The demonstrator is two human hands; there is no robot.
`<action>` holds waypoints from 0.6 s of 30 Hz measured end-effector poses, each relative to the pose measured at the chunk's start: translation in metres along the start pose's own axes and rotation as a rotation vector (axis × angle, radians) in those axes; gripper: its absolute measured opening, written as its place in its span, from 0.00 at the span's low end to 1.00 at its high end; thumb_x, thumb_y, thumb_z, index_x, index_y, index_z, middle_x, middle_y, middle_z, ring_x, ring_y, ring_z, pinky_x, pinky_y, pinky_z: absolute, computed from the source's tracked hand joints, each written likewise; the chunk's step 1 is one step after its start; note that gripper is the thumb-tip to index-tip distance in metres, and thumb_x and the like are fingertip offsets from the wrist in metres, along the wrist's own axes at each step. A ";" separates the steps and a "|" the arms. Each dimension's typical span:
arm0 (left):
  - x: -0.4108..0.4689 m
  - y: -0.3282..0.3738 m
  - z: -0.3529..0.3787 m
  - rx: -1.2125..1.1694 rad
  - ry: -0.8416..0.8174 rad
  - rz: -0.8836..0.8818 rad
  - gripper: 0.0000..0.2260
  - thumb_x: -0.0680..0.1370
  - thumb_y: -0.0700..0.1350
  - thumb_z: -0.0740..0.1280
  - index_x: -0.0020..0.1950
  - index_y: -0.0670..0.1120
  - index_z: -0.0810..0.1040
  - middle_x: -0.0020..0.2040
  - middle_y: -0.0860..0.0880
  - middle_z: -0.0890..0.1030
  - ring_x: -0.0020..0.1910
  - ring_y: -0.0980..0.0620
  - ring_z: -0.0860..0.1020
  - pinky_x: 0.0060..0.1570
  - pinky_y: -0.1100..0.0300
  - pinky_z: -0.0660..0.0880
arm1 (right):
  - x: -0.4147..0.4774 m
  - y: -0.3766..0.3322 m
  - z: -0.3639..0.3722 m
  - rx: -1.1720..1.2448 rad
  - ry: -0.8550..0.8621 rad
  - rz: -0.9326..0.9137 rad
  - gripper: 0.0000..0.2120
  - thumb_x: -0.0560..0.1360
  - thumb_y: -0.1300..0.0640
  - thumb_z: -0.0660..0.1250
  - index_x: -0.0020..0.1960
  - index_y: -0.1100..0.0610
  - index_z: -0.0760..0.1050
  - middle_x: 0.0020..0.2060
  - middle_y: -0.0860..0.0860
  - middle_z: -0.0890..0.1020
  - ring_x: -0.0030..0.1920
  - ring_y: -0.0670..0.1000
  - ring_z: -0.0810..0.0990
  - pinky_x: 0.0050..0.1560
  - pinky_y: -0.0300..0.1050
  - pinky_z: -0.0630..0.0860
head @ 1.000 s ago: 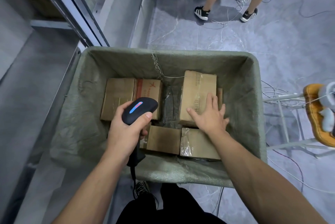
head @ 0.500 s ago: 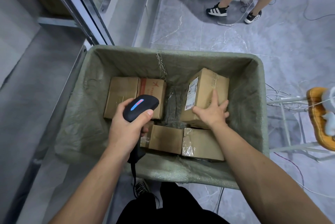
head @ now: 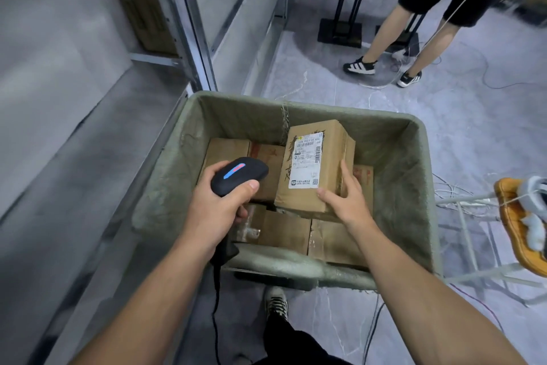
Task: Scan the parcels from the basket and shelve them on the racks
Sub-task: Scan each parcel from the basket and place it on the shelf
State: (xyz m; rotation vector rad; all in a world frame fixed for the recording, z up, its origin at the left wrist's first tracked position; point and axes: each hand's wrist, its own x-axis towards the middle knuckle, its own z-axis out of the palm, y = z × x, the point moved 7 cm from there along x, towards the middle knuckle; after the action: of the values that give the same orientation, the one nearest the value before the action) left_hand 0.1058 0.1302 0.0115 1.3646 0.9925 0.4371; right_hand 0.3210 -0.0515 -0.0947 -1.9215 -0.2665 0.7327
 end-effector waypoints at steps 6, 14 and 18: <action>-0.051 0.014 -0.047 0.004 -0.038 0.102 0.21 0.66 0.51 0.75 0.58 0.56 0.77 0.35 0.49 0.82 0.29 0.49 0.76 0.36 0.54 0.76 | -0.054 -0.028 0.018 0.102 -0.030 -0.184 0.45 0.71 0.54 0.78 0.78 0.33 0.56 0.75 0.41 0.61 0.71 0.49 0.68 0.48 0.37 0.81; -0.106 0.025 -0.103 0.275 -0.126 0.313 0.29 0.62 0.56 0.78 0.62 0.59 0.77 0.46 0.62 0.84 0.35 0.57 0.81 0.42 0.56 0.80 | -0.111 -0.063 0.039 -0.085 -0.247 -0.273 0.45 0.70 0.52 0.77 0.78 0.35 0.58 0.73 0.42 0.63 0.69 0.50 0.70 0.44 0.37 0.78; -0.127 0.028 -0.118 0.386 -0.143 0.371 0.30 0.58 0.62 0.75 0.60 0.66 0.76 0.51 0.66 0.82 0.46 0.63 0.82 0.47 0.62 0.79 | -0.128 -0.080 0.046 -0.186 -0.344 -0.313 0.48 0.64 0.47 0.74 0.79 0.38 0.57 0.71 0.41 0.63 0.68 0.48 0.68 0.43 0.36 0.77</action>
State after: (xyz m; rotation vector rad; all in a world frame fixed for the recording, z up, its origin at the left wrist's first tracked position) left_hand -0.0495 0.1098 0.0913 1.9154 0.7268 0.4284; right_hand 0.2027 -0.0429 0.0102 -1.8573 -0.8545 0.8454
